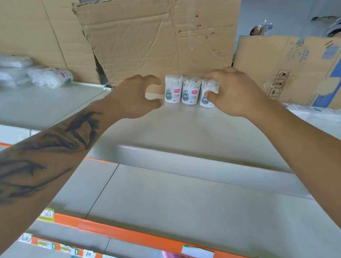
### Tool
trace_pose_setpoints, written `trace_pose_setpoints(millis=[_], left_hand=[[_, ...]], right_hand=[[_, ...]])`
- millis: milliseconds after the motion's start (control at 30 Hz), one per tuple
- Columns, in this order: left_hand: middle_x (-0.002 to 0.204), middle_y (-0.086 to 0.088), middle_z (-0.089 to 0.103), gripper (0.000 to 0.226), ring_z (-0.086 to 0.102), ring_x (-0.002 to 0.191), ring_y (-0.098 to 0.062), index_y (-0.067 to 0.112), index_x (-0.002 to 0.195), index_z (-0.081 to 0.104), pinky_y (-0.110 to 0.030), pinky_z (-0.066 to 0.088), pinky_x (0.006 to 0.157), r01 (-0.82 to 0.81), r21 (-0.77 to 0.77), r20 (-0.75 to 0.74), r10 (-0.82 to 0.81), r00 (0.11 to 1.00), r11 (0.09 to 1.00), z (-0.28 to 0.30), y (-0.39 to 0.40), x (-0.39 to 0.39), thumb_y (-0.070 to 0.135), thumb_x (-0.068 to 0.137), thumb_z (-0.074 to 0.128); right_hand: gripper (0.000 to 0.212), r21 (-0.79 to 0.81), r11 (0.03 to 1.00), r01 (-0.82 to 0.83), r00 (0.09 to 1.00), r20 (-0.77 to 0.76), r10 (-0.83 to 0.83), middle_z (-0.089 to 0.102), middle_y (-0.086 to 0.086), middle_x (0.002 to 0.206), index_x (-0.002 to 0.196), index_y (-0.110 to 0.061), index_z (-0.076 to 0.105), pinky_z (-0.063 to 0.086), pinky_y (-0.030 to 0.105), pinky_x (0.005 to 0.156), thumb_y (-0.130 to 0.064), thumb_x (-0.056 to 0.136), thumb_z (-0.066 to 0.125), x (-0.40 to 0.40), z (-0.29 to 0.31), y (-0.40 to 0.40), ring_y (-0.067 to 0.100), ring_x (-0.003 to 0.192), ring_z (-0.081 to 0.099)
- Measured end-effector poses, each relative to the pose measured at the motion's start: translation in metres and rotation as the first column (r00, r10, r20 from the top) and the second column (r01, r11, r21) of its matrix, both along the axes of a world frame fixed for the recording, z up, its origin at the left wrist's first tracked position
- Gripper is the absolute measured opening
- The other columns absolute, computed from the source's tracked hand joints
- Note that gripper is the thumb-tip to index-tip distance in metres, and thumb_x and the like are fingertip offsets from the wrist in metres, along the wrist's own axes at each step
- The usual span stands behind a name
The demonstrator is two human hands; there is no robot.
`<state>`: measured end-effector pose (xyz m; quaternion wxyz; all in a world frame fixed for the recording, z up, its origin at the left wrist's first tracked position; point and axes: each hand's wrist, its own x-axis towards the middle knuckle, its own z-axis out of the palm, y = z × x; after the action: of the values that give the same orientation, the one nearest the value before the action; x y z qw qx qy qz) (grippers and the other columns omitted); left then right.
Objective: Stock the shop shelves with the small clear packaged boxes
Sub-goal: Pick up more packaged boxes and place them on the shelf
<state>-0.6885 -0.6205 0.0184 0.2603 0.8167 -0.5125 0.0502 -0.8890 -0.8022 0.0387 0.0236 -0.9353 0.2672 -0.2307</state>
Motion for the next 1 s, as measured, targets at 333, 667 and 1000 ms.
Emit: trace_pose_setpoints(millis=[333,667,1000], left_hand=[[0.14,0.004,0.058,0.065,0.058,0.124,-0.025,0.042,0.136,0.055,-0.045,0.04,0.106,-0.04,0.04,0.12,0.035,0.992,0.998,-0.04,0.102,-0.035,0.081,0.091,0.03],[0.137,-0.004,0.062,0.056,0.059,0.127,-0.032,0.03,0.131,0.065,-0.058,0.038,0.11,0.056,-0.183,0.359,0.013,0.933,0.982,-0.089,0.252,0.022,0.067,0.093,0.048],[0.14,-0.007,0.06,0.057,0.055,0.129,-0.035,0.027,0.136,0.062,-0.061,0.037,0.11,0.0,-0.139,0.434,0.06,0.899,0.99,-0.1,0.389,0.097,0.064,0.093,0.051]], right_hand=[[0.063,0.021,0.97,0.242,0.967,0.081,-0.243,0.048,-0.003,0.151,0.143,-0.038,0.049,0.039,0.047,0.109,-0.075,0.095,0.033,-0.031,-0.061,0.141,0.03,0.132,0.051],[0.05,-0.176,0.939,0.296,0.907,0.359,-0.219,0.052,0.006,0.148,0.136,-0.026,0.062,0.035,0.047,0.111,-0.057,0.098,0.052,0.022,-0.124,0.292,0.031,0.133,0.051],[0.048,-0.174,0.965,0.198,0.928,0.35,-0.127,0.055,0.004,0.144,0.135,-0.024,0.064,0.038,0.046,0.109,-0.053,0.097,0.054,0.106,-0.154,0.426,0.029,0.128,0.051]])
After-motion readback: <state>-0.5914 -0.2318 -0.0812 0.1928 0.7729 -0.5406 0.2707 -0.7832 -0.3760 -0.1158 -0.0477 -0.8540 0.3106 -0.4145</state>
